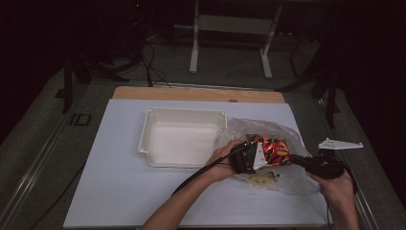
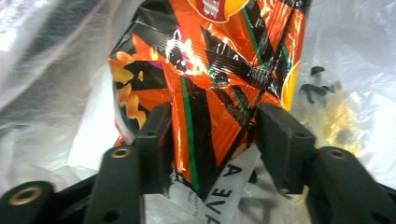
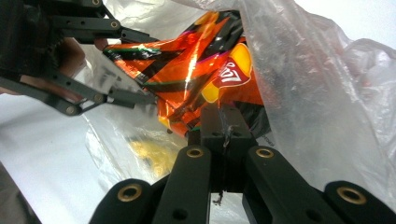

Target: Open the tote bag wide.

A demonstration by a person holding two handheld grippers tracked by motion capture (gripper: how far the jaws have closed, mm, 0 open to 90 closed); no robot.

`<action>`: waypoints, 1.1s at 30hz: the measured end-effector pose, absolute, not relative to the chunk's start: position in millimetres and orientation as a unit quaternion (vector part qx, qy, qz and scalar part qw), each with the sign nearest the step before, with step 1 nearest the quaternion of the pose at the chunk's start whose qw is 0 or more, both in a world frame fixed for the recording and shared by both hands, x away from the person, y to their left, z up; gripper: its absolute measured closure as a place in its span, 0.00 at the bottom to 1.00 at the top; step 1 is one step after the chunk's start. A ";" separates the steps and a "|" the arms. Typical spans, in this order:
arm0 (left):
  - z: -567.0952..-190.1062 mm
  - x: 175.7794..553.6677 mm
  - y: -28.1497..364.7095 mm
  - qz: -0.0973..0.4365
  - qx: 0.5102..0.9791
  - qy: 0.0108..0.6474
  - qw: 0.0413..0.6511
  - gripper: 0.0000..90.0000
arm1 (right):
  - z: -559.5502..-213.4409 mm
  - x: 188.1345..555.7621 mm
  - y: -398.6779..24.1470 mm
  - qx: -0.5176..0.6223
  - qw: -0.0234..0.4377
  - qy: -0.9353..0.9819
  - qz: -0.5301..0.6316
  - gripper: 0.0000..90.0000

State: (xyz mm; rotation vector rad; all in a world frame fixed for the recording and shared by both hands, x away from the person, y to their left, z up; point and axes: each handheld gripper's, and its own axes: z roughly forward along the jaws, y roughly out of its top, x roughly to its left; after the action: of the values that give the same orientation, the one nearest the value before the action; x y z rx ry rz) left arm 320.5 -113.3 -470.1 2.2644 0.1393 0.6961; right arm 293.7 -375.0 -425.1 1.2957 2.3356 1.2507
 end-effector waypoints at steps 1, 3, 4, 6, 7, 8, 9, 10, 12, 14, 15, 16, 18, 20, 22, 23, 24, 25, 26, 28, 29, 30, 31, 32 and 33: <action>-469.6 320.7 -113.0 0.274 0.884 0.055 0.376 0.58 | -425.1 293.7 -375.0 0.437 0.096 0.788 0.422 1.00; -468.8 321.7 -112.6 0.268 0.886 0.055 0.375 0.63 | -424.4 294.2 -374.8 0.437 0.097 0.788 0.423 1.00; -468.6 322.1 -112.3 0.264 0.887 0.056 0.376 0.66 | -424.0 294.5 -375.0 0.437 0.097 0.788 0.423 1.00; -468.5 323.5 -111.3 0.252 0.887 0.060 0.382 0.69 | -423.1 295.1 -375.5 0.437 0.098 0.788 0.423 1.00; -468.3 324.1 -110.7 0.247 0.887 0.062 0.385 0.71 | -422.4 295.3 -376.1 0.437 0.098 0.786 0.425 1.00; -467.9 325.0 -109.9 0.240 0.887 0.065 0.389 0.74 | -421.6 295.3 -376.9 0.438 0.099 0.786 0.425 1.00; -467.5 325.2 -109.2 0.235 0.887 0.067 0.392 0.74 | -421.6 295.3 -376.9 0.438 0.099 0.786 0.425 1.00; -466.7 325.3 -108.5 0.232 0.887 0.064 0.393 0.75 | -421.3 295.5 -377.8 0.439 0.101 0.785 0.426 1.00; -465.6 325.2 -107.9 0.229 0.887 0.064 0.396 0.78 | -421.2 295.6 -378.7 0.441 0.101 0.782 0.428 1.00; -462.4 323.5 -107.0 0.224 0.886 0.060 0.402 0.82 | -421.2 296.4 -381.6 0.447 0.105 0.778 0.429 1.00; -459.3 324.3 -105.2 0.213 0.882 0.069 0.414 0.94 | -421.1 296.4 -382.8 0.446 0.105 0.776 0.434 0.99; -458.1 325.7 -104.2 0.205 0.881 0.074 0.420 0.96 | -421.1 296.2 -382.7 0.447 0.106 0.775 0.433 0.98; -457.4 326.6 -103.2 0.201 0.879 0.079 0.424 0.96 | -420.9 295.9 -382.8 0.448 0.108 0.774 0.434 0.98; -456.3 328.2 -101.7 0.198 0.878 0.082 0.427 0.98 | -420.1 295.3 -382.7 0.447 0.110 0.774 0.435 0.96; -455.3 328.0 -100.6 0.200 0.878 0.086 0.426 0.99 | -418.8 294.2 -381.7 0.445 0.118 0.775 0.433 0.91; -454.8 327.9 -100.0 0.197 0.877 0.088 0.429 0.99 | -418.0 293.5 -381.6 0.447 0.126 0.773 0.432 0.88; -454.2 327.8 -99.4 0.197 0.877 0.088 0.429 0.99 | -417.0 293.0 -382.3 0.449 0.133 0.771 0.432 0.88; -453.6 327.6 -98.8 0.198 0.876 0.089 0.430 0.99 | -416.5 292.8 -383.0 0.448 0.134 0.770 0.434 0.88; -452.8 327.5 -98.2 0.200 0.876 0.089 0.429 0.99 | -415.7 292.4 -383.8 0.448 0.136 0.769 0.436 0.87; -451.6 327.4 -96.8 0.202 0.876 0.091 0.430 0.99 | -413.6 291.3 -386.1 0.450 0.144 0.764 0.439 0.85; -451.1 327.5 -96.1 0.201 0.875 0.093 0.431 0.99 | -410.9 289.5 -389.1 0.453 0.150 0.756 0.449 0.86; -450.5 327.8 -95.4 0.200 0.874 0.095 0.433 0.99 | -410.9 289.5 -389.1 0.453 0.150 0.756 0.449 0.86; -449.8 328.0 -94.4 0.198 0.874 0.097 0.434 0.99 | -409.9 288.9 -390.4 0.455 0.156 0.753 0.449 0.87; -449.2 328.3 -93.5 0.197 0.872 0.098 0.436 0.99 | -409.5 288.6 -391.3 0.458 0.162 0.752 0.444 0.88; -448.4 328.2 -92.5 0.196 0.872 0.101 0.438 0.99 | -411.0 288.4 -391.7 0.462 0.171 0.755 0.432 0.89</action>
State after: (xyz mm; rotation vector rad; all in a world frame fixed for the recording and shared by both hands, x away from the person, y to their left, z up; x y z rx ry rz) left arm 328.2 -92.5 -448.4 2.1665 0.2499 0.4862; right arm 288.4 -391.7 -411.0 1.3122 2.1443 1.2263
